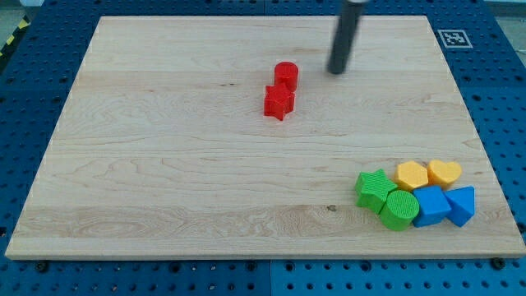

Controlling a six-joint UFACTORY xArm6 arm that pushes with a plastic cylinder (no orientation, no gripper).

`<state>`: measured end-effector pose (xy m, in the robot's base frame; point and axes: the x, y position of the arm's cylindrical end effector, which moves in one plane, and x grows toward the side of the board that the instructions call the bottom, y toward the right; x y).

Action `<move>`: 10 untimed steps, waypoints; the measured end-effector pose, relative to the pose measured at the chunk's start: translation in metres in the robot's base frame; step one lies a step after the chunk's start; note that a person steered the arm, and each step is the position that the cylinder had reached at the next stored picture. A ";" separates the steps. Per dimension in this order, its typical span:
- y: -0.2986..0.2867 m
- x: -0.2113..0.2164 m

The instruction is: Move the red circle diagonal to the red star

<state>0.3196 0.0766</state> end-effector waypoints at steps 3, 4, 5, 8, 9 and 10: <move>-0.077 0.021; -0.039 0.025; -0.009 0.034; 0.005 0.101; 0.005 0.097; 0.010 0.080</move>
<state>0.3993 0.0867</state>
